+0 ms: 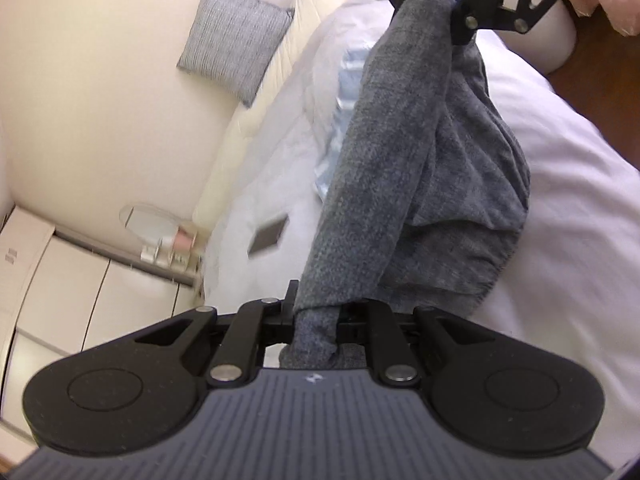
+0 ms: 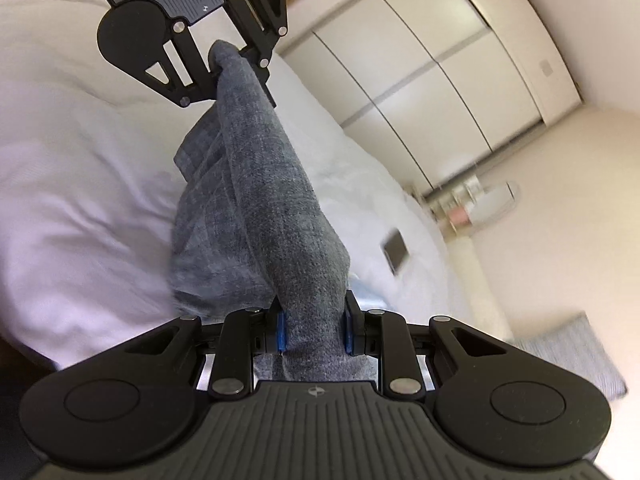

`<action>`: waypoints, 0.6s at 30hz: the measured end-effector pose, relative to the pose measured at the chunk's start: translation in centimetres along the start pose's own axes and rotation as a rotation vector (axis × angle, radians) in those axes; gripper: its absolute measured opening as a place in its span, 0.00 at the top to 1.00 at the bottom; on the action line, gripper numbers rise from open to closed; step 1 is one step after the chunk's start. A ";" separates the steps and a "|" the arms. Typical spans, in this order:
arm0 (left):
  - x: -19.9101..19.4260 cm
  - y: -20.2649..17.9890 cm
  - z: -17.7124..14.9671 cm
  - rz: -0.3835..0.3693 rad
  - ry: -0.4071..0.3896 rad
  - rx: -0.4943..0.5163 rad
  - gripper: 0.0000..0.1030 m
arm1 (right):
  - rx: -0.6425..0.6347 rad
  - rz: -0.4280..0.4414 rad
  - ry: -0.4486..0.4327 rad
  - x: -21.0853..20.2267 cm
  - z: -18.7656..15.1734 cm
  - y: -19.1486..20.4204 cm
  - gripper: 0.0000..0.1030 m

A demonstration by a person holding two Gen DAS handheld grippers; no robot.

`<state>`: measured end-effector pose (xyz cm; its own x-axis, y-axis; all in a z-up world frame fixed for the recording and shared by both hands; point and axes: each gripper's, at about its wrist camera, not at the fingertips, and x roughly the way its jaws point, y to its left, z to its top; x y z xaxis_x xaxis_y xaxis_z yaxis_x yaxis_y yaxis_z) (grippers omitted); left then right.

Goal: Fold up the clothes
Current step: 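Lift the grey shorts with both grippers and carry them over the striped stack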

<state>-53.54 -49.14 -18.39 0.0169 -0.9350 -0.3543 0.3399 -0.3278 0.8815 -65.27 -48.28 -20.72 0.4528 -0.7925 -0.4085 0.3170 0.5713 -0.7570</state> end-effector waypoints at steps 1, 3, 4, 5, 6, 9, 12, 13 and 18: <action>1.8 0.9 1.1 0.003 -0.018 -0.001 0.88 | 0.011 -0.019 0.014 0.8 -0.6 -1.4 0.77; 5.7 3.3 3.3 0.024 -0.064 -0.036 0.88 | 0.015 -0.086 0.039 3.0 -1.8 -4.6 0.78; 7.4 4.2 4.2 0.049 -0.089 -0.053 0.88 | 0.005 -0.139 0.045 3.9 -2.2 -6.4 0.78; 9.1 5.0 5.1 0.076 -0.114 -0.069 0.88 | -0.008 -0.194 0.049 4.9 -2.5 -8.0 0.77; 10.8 5.9 6.1 0.102 -0.139 -0.085 0.88 | -0.028 -0.253 0.049 5.7 -2.9 -9.0 0.77; 14.9 5.3 6.6 0.082 -0.149 -0.120 0.89 | -0.089 -0.431 0.050 8.2 -4.1 -12.2 0.77; 18.4 3.1 6.0 0.007 -0.124 -0.147 0.85 | -0.060 -0.451 0.093 11.7 -6.5 -12.4 0.76; 19.6 2.3 5.8 -0.018 -0.115 -0.156 0.83 | -0.051 -0.408 0.131 13.3 -7.7 -11.3 0.76; 25.5 -1.4 4.7 -0.143 -0.073 -0.201 0.77 | -0.114 -0.185 0.286 19.2 -13.6 -4.5 0.74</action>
